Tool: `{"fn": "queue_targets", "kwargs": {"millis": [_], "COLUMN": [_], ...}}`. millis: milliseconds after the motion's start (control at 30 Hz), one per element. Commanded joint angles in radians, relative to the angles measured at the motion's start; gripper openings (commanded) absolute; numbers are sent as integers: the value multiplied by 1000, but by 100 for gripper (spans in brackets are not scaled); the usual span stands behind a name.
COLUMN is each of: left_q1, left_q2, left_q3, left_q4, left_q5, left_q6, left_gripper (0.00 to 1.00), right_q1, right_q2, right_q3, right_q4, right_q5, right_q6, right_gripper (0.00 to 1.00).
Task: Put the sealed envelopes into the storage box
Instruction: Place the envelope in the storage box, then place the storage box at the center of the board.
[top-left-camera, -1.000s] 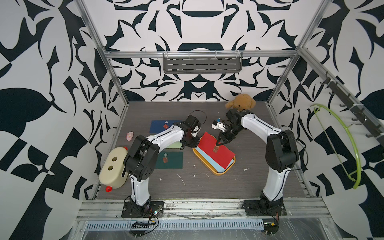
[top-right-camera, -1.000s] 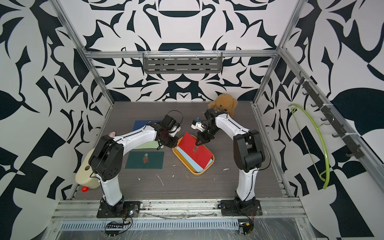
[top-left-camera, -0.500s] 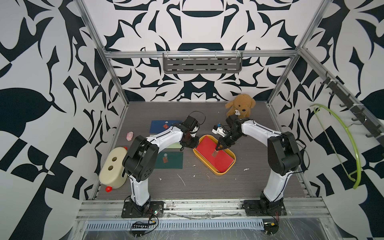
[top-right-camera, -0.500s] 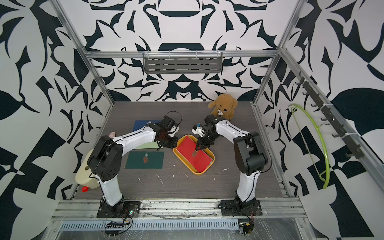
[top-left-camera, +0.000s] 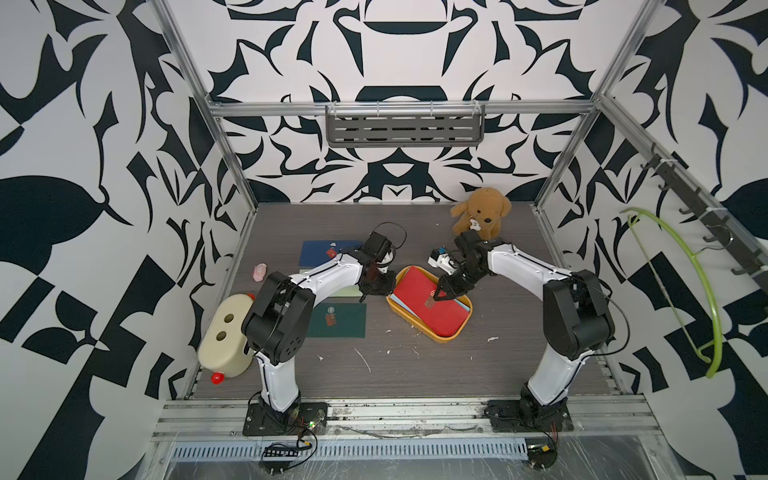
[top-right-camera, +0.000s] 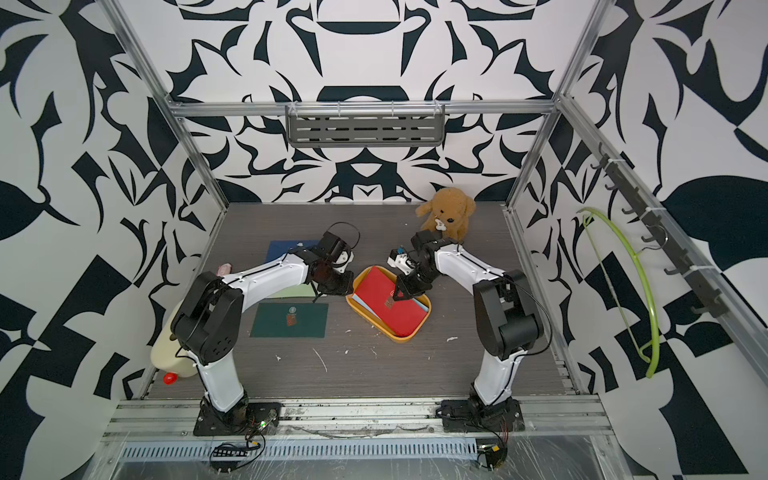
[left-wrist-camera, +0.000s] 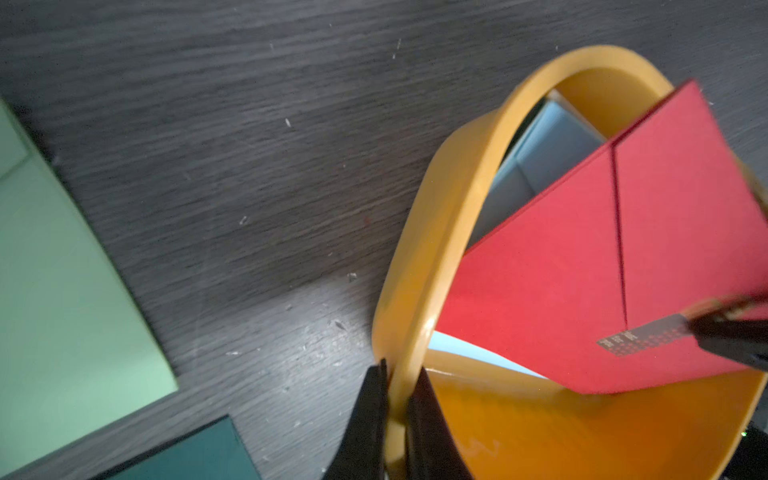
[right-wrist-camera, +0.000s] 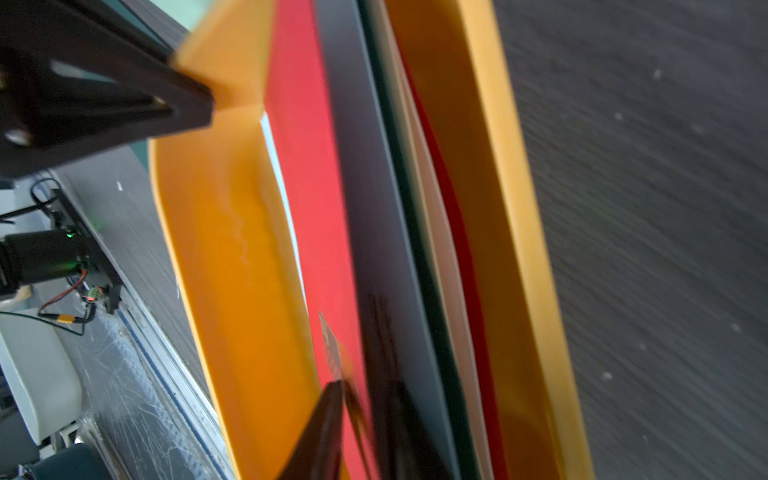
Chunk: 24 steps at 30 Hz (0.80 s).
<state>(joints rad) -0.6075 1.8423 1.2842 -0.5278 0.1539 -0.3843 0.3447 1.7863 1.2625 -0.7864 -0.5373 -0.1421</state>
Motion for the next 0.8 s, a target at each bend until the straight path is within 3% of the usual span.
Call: {"fn": "queue_targets", "kwargs": {"millis": [0, 233, 433, 500, 533, 567, 767], "left_q1": [12, 12, 12, 12, 11, 12, 11], "left_q2": [-4, 7, 17, 25, 32, 39, 103], "left_q3": [-13, -3, -11, -2, 6, 16, 91], "left_q4": [-1, 2, 48, 70, 74, 77, 75], "left_q5": [-30, -51, -132, -150, -159, -167, -159], "left_q6": [-14, -76, -257, -336, -366, -393, -496], "left_gripper": [7, 7, 7, 7, 7, 7, 15], "right_q1": [2, -1, -6, -15, -21, -24, -41], "right_q2": [-29, -70, -167, -214, -240, -261, -286], "right_q3": [101, 215, 153, 108, 84, 63, 15], "right_q4": [-49, -51, 45, 88, 108, 124, 134], "right_q5": [54, 125, 239, 261, 266, 275, 327], "right_q6": [-2, 59, 212, 278, 303, 323, 374], "right_gripper": [36, 44, 50, 59, 89, 95, 99]}}
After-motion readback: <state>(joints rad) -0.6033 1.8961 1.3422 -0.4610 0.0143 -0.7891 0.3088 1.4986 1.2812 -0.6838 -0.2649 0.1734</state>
